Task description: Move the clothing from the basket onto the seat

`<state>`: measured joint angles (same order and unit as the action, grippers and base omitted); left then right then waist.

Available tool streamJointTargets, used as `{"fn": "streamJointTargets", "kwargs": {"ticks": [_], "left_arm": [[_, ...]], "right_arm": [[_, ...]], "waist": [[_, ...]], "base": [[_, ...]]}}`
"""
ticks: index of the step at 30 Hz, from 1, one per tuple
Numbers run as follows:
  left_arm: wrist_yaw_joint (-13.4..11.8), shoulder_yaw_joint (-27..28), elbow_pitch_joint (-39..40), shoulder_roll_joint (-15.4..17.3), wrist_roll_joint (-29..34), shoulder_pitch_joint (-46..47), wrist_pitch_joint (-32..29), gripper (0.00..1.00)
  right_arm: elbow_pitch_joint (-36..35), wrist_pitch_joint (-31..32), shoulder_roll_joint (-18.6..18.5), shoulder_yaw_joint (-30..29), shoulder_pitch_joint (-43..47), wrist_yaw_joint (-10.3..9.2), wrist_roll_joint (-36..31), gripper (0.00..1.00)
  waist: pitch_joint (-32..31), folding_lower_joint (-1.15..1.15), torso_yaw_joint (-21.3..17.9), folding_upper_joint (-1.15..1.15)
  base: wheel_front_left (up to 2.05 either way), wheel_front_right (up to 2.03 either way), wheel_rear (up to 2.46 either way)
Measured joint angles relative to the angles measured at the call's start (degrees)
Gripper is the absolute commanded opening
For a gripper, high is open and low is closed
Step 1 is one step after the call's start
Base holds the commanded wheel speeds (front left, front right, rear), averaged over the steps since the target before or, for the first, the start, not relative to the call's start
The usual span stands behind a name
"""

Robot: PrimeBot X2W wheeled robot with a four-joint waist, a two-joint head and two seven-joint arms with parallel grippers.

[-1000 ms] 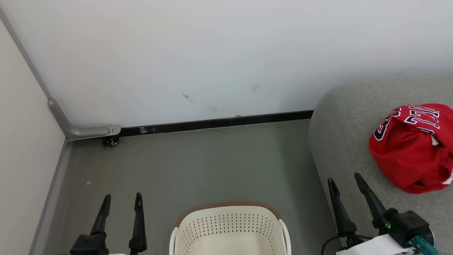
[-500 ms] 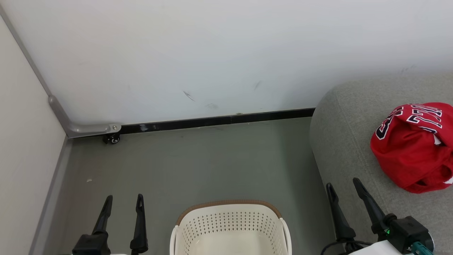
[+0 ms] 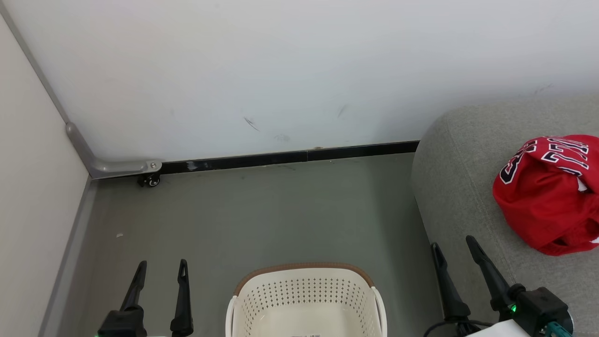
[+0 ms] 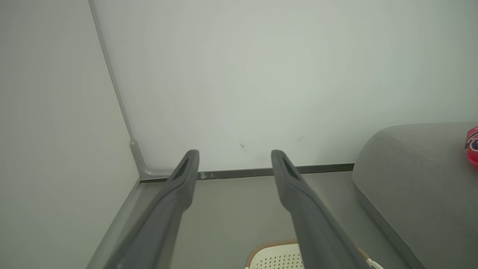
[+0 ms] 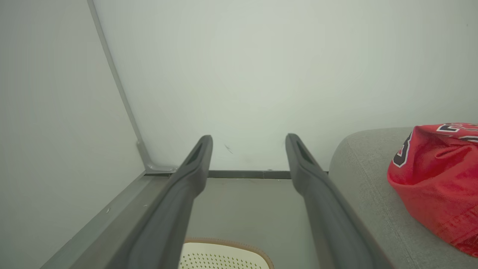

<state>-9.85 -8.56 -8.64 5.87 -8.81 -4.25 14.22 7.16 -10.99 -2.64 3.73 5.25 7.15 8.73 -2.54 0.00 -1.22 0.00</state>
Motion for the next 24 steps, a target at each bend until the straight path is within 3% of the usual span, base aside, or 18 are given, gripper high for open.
{"fn": "streamJointTargets", "kwargs": {"ticks": [20,21,24], "left_arm": [[-1.32,-0.20,-2.09,0.49,0.89,1.12,-0.35,1.00],[-1.33,-0.16,-2.30,0.46,0.88,1.12,-0.63,0.00],[-1.23,-0.32,-4.03,0.07,0.86,0.28,-0.67,0.00]], "right_arm": [[-1.13,0.35,0.11,0.35,0.91,0.00,1.46,1.00],[-1.16,0.35,0.11,0.37,0.91,0.00,1.49,0.00],[0.56,0.34,0.27,0.46,1.15,-0.09,1.52,0.00]], "waist": [[0.11,0.00,0.17,0.00],[0.10,0.00,0.17,0.00],[0.09,0.00,0.17,0.00]], "base": [[0.00,0.00,0.00],[0.00,0.00,0.00],[0.00,0.00,0.00]]}}
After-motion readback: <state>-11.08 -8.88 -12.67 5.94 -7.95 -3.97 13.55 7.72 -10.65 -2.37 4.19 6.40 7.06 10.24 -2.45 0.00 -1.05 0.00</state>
